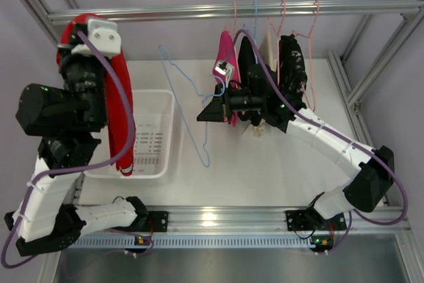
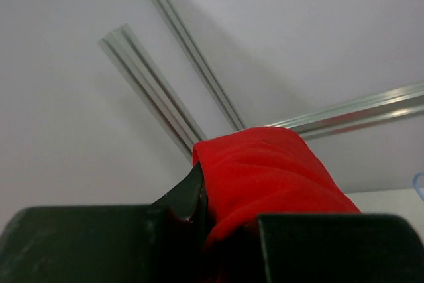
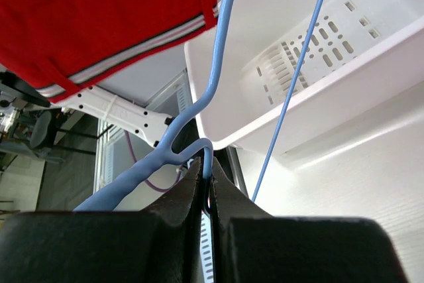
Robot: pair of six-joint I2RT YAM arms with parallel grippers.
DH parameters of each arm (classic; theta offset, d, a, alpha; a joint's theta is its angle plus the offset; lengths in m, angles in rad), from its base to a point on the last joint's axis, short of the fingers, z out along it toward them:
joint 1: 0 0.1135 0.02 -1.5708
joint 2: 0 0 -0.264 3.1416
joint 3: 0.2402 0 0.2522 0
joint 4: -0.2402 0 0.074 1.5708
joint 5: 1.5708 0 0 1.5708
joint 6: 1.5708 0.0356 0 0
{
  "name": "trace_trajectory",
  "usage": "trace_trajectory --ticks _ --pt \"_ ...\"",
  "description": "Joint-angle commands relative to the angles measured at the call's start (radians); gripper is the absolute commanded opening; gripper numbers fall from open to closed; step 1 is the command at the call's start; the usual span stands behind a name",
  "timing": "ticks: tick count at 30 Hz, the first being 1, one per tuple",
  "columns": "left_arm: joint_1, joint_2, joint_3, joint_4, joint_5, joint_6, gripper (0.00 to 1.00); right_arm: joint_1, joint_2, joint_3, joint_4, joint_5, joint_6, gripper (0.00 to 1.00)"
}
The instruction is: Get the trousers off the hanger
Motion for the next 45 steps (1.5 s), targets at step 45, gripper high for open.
trace_trajectory --ticks 45 --pt "0.683 0.057 0.002 -1.115 0.188 -1.079 0.0 -0.05 -0.076 0.014 -0.015 -0.018 -0.05 0.0"
